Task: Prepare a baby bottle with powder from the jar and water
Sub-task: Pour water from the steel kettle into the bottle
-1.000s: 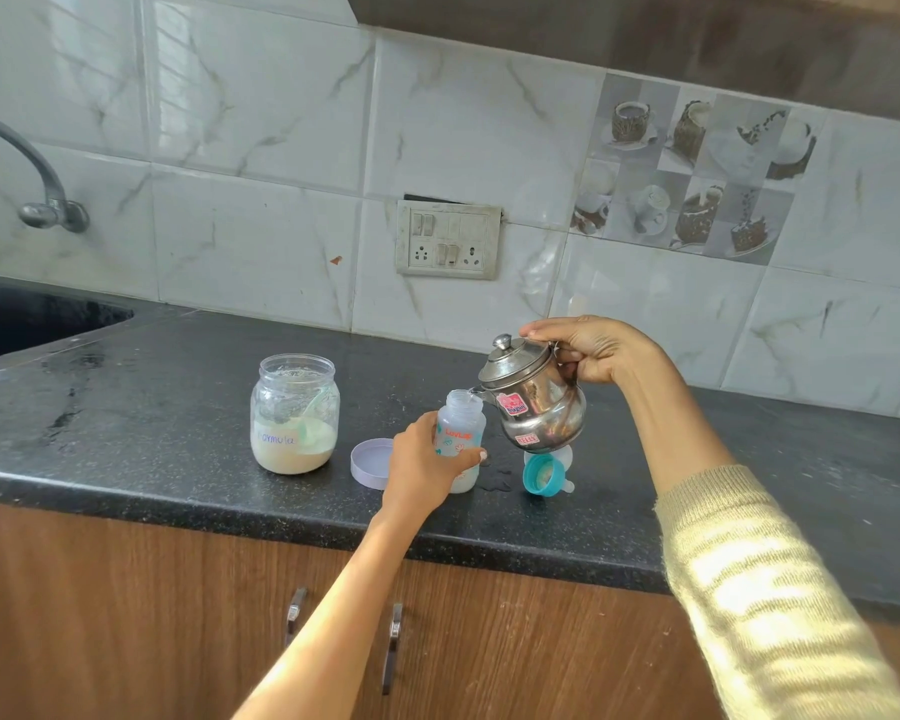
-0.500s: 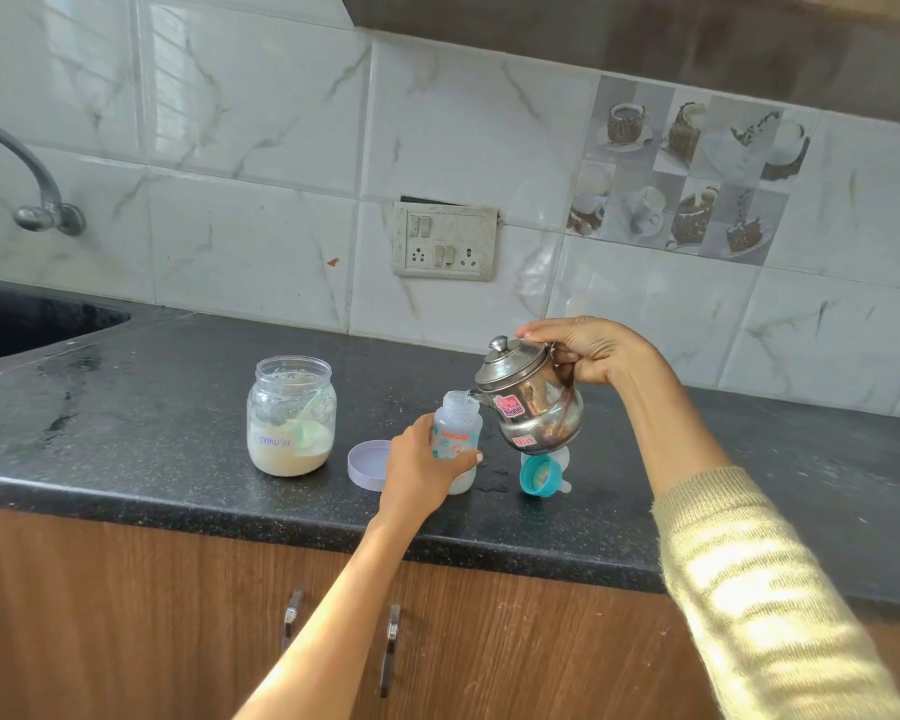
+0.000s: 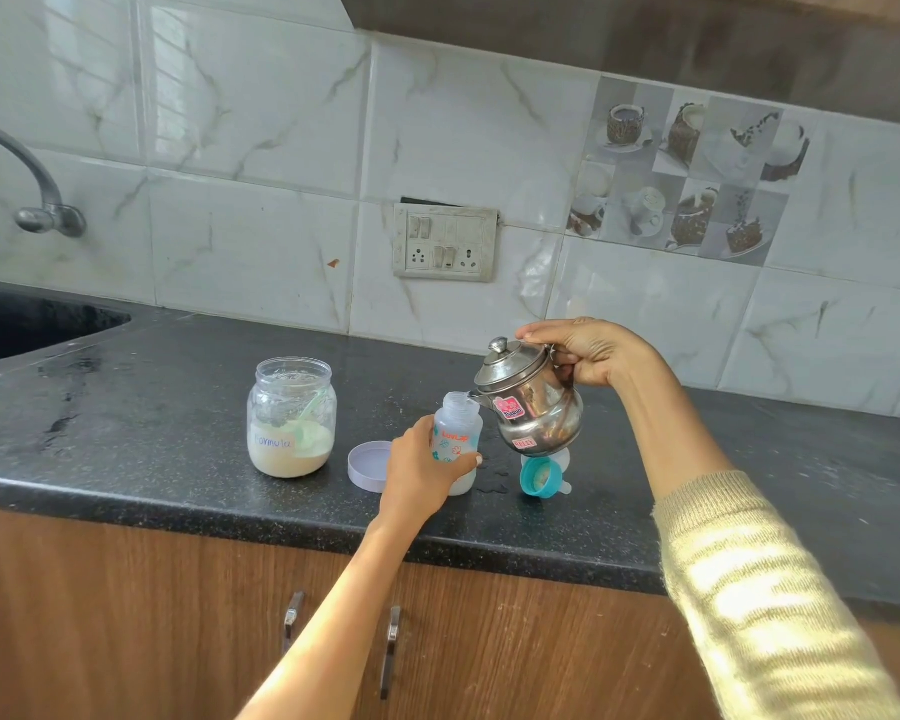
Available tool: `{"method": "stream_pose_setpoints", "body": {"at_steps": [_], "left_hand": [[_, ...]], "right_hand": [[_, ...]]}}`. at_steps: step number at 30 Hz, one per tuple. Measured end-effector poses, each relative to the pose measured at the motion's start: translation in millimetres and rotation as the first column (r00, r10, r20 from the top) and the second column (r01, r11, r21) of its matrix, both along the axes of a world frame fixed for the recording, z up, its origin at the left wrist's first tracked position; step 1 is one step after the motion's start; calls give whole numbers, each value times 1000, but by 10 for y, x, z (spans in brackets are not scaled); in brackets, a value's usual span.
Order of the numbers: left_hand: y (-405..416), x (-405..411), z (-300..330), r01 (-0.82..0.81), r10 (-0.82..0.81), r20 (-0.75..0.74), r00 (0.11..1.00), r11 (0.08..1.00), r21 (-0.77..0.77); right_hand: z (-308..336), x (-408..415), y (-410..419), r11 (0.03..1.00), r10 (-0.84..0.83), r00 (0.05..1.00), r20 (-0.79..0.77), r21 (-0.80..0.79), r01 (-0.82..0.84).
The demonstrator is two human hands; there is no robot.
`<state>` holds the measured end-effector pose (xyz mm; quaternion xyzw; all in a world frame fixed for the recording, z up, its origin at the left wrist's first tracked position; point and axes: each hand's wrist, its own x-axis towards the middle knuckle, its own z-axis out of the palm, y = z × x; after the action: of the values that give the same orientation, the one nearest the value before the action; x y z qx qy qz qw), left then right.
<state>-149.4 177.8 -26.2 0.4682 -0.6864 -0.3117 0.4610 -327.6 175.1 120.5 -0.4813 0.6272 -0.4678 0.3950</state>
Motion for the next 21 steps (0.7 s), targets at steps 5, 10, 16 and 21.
{"method": "stream_pose_setpoints", "body": {"at_steps": [5,10,16,21], "left_hand": [[17,6,-2,3,-3,-8,1000,1000,-3],[21,0,0,2,-2,-17,1000,1000,-1],[29,6,-10,5,-5,-20,1000,1000,0],[32,12,-12,11,-11,-24,1000,1000,-4]], "right_hand": [[3,-7,5,1000,7,1000,12,-3,-7],[11,9,26,1000,11,1000,17,-3,-11],[0,-4,-15,1000,-3,1000,29,-8,3],[-14,-21,-40,1000,-6,999,32,-8,7]]}}
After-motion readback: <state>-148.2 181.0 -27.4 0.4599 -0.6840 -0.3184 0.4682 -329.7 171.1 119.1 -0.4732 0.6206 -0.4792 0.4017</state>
